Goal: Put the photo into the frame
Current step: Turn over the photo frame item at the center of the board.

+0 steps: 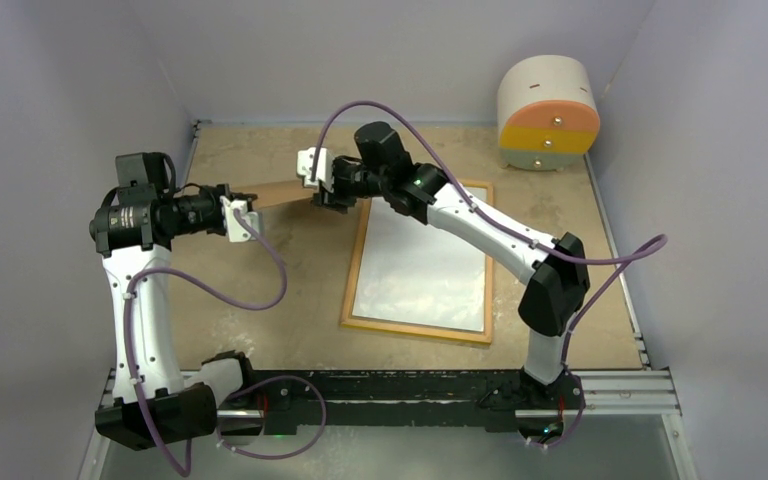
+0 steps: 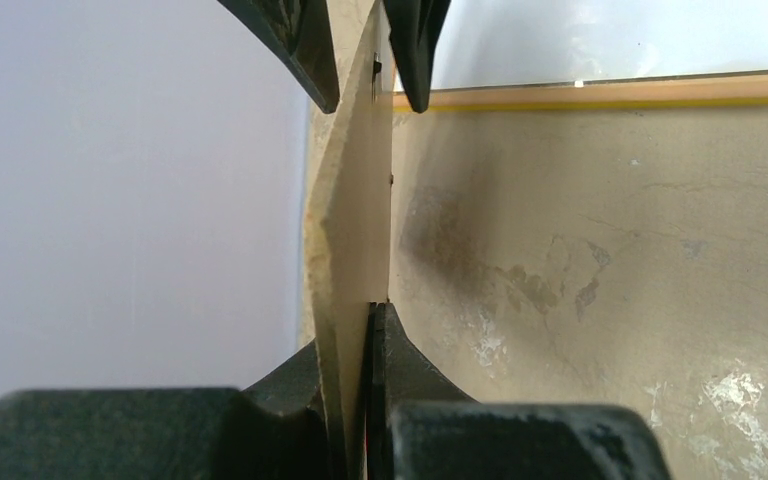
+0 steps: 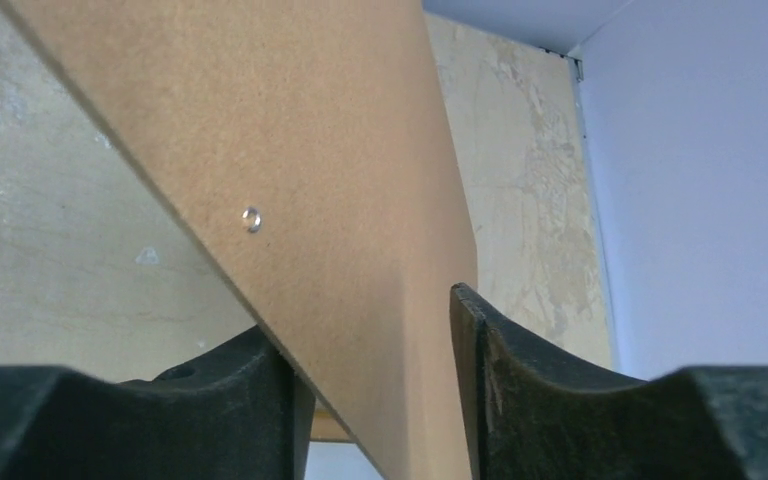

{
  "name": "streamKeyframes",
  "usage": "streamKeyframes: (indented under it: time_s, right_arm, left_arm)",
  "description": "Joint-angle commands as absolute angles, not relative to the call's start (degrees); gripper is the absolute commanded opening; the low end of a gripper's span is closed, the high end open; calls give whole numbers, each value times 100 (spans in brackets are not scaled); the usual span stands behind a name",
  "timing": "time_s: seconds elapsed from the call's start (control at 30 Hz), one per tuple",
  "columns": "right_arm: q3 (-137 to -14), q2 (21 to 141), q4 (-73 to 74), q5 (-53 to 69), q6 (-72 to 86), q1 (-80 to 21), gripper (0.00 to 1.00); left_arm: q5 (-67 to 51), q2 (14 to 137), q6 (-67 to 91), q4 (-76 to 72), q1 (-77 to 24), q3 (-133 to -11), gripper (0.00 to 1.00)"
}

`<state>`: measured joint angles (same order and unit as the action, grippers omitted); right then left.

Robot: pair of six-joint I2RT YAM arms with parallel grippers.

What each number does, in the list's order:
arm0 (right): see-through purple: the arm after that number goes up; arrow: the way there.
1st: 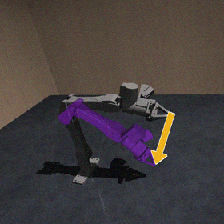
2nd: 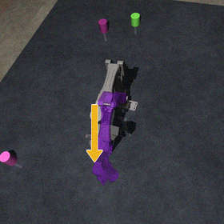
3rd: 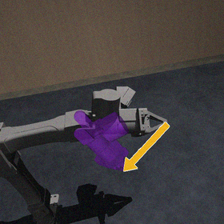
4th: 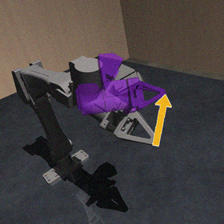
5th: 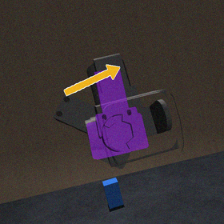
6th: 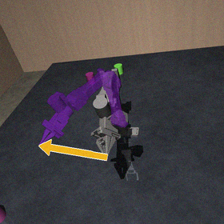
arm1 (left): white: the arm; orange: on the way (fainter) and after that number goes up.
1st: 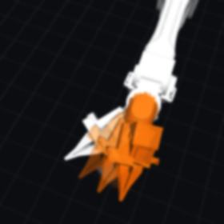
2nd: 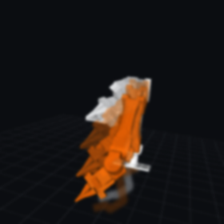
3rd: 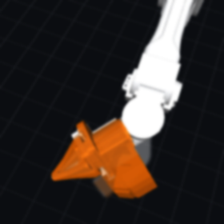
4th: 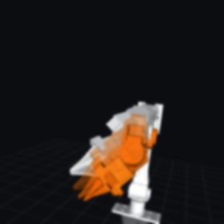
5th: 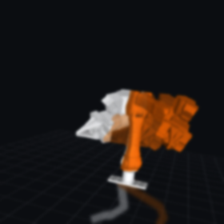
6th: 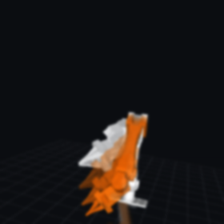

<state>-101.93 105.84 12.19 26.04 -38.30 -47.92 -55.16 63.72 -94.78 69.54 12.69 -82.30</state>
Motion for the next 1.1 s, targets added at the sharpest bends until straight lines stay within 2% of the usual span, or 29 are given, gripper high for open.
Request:
streamKeyframes:
  time_s: [0.0, 0.1, 0.23, 0.3, 0.33, 0.37, 0.4, 0.43, 0.5, 0.57, 0.67, 0.87, 1.07]
  right_arm:
    - [-10173, 10399, 414, 2417, -3798, -4830, 47]
    - [-9853, 10287, -120, 2277, -3667, -4830, 34]
    - [-9705, 10336, -467, 2138, -3622, -4840, 4]
    - [-9695, 10361, -556, 2021, -3584, -4836, 0]
    - [-9664, 10361, -644, 1965, -3531, -4839, 0]
    - [-9622, 10341, -778, 1920, -3393, -4840, 0]
    - [-9571, 10314, -947, 1876, -3189, -4841, 0]
    - [-9523, 10276, -1102, 1853, -3027, -4839, 0]
    - [-9494, 10241, -1342, 1779, -2685, -4837, 0]
    - [-9578, 10256, -1430, 1725, -2306, -4824, 0]
    - [-9822, 10395, -1566, 1259, -1651, -4775, 0]
    - [-10937, 10933, -1087, 1233, 461, -4295, 0]
    - [-10948, 11077, -1442, 2064, 2335, -3656, 0]
  left_arm:
    - [-5890, 6308, -9920, 6724, 1274, -8525, 0]
    - [-5899, 6319, -9916, 6707, 1274, -8525, 0]
    - [-5934, 6313, -9751, 6549, 1274, -8521, 0]
    - [-5916, 6283, -9518, 6298, 1274, -8497, 1]
    - [-5909, 6247, -9272, 6075, 1274, -8461, 10]
    - [-5891, 6184, -8924, 5721, 1274, -8394, 32]
    - [-5858, 6111, -8427, 5095, 1274, -8261, 64]
    - [-5816, 6023, -7862, 4505, 1274, -8118, 74]
    - [-5577, 5843, -6405, 3128, 1274, -7817, 82]
    - [-5214, 5759, -5018, 1985, 1274, -7647, 86]
    - [-4519, 5907, -3857, 1222, 1273, -7880, 88]
    - [-3568, 6585, -3017, 1639, 1283, -9041, 91]
    - [-3140, 6761, -2723, 1829, 1305, -9272, 94]
